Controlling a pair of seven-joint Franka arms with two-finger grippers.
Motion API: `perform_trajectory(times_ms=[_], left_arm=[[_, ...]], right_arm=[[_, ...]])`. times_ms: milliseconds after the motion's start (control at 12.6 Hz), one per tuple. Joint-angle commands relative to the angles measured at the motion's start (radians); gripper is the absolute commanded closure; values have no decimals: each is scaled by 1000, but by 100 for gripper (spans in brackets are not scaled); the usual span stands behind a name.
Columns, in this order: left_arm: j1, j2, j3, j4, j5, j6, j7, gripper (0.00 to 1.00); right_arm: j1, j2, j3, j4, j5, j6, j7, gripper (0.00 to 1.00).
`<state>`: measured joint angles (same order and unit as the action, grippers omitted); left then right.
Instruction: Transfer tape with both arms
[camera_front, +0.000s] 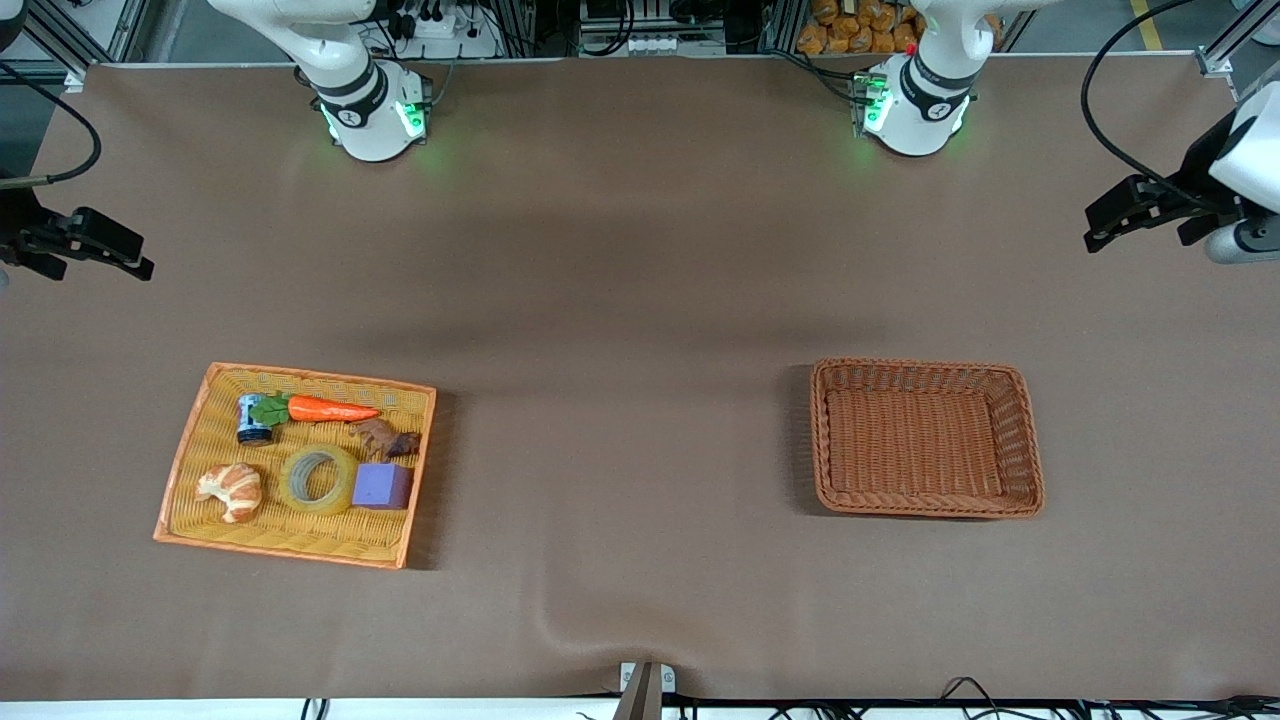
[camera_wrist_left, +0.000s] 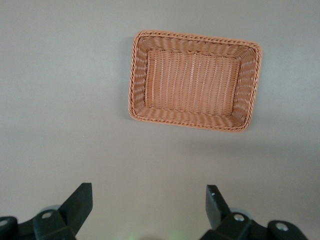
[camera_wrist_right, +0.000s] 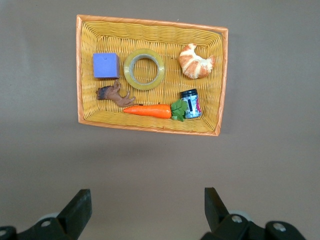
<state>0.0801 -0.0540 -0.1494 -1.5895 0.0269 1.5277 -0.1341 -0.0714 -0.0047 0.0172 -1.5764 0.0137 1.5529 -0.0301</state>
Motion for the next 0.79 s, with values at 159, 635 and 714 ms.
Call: perform_trajectory(times_ms=[159, 635, 714], left_arm=[[20, -7, 1, 13, -25, -12, 27, 0], [17, -3, 1, 10, -21, -12, 18, 0], [17, -3, -1, 11, -21, -12, 18, 0]], right_arm=[[15, -9, 3, -4, -17, -8, 19, 0], [15, -9, 1, -7, -17, -16, 19, 0], [15, -9, 1, -7, -17, -16, 19, 0]])
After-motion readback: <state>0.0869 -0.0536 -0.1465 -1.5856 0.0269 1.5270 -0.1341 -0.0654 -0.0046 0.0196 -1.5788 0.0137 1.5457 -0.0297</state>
